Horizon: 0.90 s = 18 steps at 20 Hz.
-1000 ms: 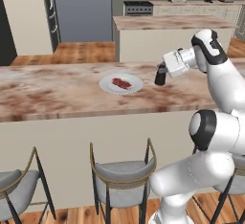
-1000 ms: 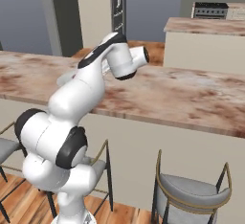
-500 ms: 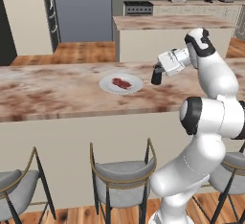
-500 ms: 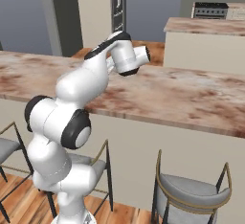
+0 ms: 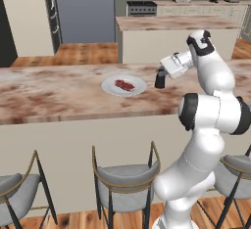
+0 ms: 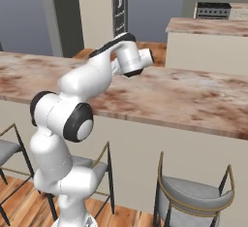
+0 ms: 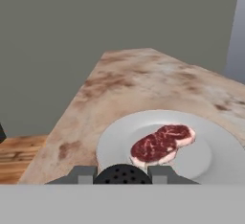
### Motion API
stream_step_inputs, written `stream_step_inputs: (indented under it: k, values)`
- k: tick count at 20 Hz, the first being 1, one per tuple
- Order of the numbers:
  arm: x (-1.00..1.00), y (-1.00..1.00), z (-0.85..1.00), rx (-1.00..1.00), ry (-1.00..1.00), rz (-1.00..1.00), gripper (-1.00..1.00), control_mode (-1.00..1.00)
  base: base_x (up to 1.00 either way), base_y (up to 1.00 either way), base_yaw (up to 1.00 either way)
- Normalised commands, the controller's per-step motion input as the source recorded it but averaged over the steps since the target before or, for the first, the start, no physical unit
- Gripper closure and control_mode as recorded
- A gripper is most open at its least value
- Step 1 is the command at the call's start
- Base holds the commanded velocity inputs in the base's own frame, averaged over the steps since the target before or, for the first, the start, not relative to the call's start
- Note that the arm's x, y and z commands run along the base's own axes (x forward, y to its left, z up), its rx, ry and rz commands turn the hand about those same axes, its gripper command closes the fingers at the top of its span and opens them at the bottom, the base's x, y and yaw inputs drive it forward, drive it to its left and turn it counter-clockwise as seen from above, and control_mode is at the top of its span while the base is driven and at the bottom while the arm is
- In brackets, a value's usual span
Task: Retrieve the shaker from the cabinet and place it next the steak on a plate on the dining table.
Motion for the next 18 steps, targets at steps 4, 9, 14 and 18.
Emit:
stream_step_inputs:
  k: [4, 9, 14, 18]
  values:
    - [0.14, 0.0, -0.2, 0.0, 0.06, 0.0, 1.0, -1.0, 0.0, 0.0, 0.0]
    - [0.23, 0.0, -0.24, 0.0, 0.05, 0.0, 1.0, -1.0, 0.0, 0.0, 0.0]
    - [0.26, 0.0, -0.2, 0.0, 0.02, 0.0, 1.0, -1.0, 0.0, 0.0, 0.0]
    - [0.27, 0.0, -0.21, 0.0, 0.0, 0.0, 1.0, -1.0, 0.0, 0.0, 0.0]
